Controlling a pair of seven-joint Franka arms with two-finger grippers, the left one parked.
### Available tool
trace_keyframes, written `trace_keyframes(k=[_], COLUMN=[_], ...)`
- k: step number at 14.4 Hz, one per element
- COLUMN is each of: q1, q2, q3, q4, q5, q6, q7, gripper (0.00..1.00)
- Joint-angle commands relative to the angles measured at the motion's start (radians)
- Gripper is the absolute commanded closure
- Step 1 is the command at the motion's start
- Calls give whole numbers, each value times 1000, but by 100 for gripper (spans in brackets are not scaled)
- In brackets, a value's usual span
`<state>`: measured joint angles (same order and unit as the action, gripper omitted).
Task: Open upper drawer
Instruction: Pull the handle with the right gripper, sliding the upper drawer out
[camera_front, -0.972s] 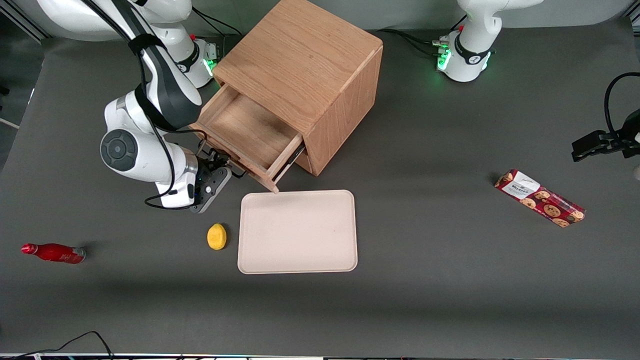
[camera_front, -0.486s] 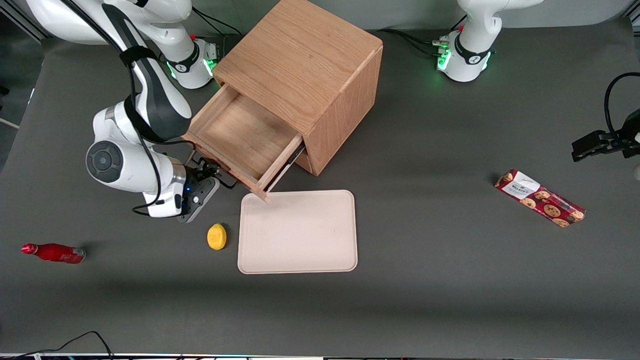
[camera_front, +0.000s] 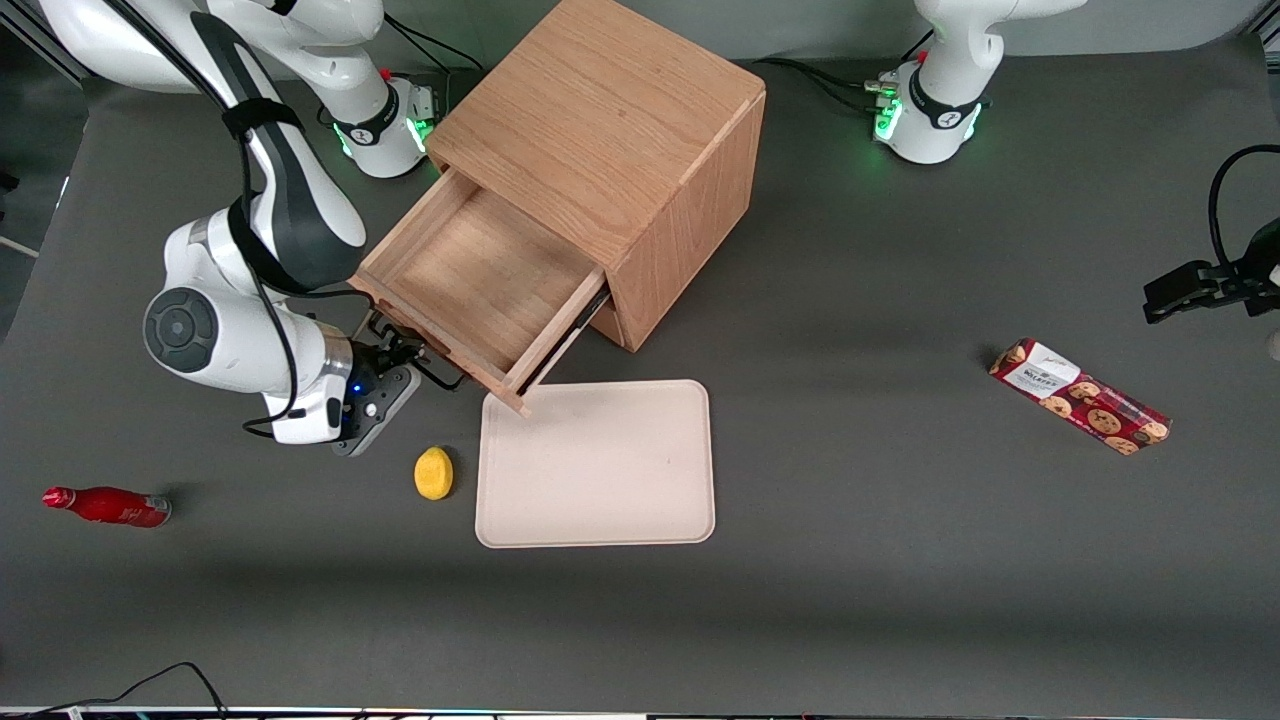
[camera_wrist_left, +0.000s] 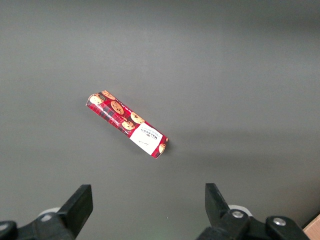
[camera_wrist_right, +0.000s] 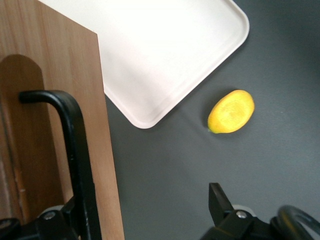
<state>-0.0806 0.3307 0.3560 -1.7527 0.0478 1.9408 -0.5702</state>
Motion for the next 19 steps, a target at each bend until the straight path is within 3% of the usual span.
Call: trace_keyframes(k=[1, 19], q1=[-8, -19], q2=[27, 39], q3=[-2, -52], q4=[41, 62], q5=[-14, -16], q6=[-5, 12], q7=[-23, -43], gripper=[0, 0])
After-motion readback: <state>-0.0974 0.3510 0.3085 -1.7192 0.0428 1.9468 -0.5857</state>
